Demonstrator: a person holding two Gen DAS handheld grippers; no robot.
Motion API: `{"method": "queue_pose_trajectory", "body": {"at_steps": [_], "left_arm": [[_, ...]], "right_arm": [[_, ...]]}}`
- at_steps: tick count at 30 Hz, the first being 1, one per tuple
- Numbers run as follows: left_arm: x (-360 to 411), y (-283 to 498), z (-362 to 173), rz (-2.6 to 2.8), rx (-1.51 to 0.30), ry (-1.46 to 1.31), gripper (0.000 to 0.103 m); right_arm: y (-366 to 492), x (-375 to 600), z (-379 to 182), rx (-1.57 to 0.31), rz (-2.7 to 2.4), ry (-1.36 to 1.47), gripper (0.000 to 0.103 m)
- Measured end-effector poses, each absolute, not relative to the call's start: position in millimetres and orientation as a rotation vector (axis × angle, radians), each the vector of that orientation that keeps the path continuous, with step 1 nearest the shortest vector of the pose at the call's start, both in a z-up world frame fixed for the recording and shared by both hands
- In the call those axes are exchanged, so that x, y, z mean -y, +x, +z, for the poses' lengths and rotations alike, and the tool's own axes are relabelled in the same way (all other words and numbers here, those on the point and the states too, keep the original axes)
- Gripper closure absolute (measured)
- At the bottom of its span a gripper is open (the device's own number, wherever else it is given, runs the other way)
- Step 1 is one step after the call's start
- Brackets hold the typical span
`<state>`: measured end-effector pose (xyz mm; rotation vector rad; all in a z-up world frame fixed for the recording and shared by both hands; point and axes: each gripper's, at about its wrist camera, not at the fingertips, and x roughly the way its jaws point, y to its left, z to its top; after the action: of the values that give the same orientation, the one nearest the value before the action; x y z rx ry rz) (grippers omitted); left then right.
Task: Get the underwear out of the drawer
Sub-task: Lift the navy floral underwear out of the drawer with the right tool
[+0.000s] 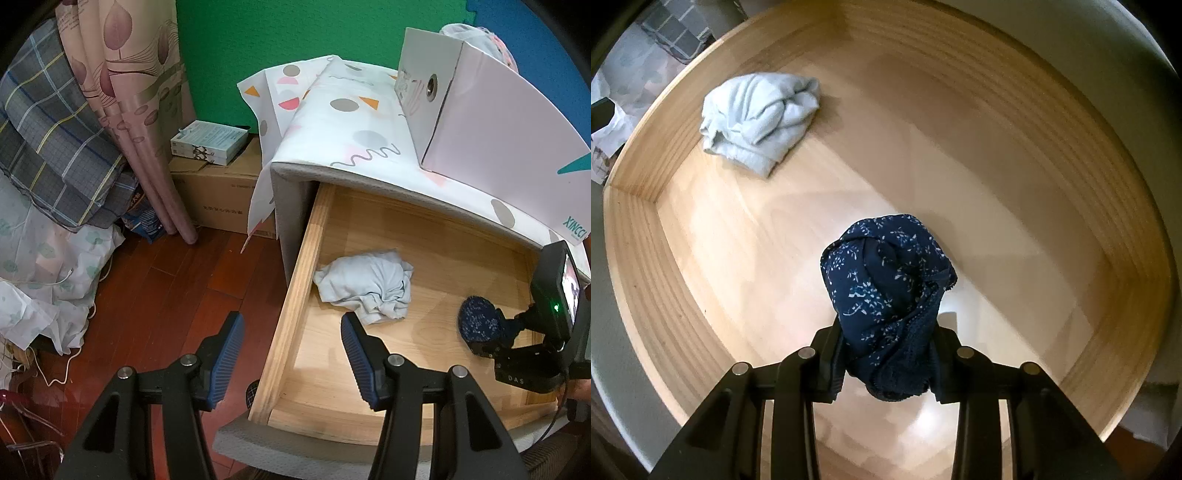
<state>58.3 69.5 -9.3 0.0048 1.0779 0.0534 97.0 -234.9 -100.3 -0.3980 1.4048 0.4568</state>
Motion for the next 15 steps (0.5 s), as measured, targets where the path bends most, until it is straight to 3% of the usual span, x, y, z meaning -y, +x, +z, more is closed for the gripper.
{"method": "queue_pose_trajectory", "body": {"at_steps": [15], "left_arm": [[-63.2, 61.7, -12.1, 0.029, -1.091, 0.012, 0.047]], "right_arm": [[62.4, 307.7, -135.8, -1.636, 0.242, -0.203, 0.071]]}}
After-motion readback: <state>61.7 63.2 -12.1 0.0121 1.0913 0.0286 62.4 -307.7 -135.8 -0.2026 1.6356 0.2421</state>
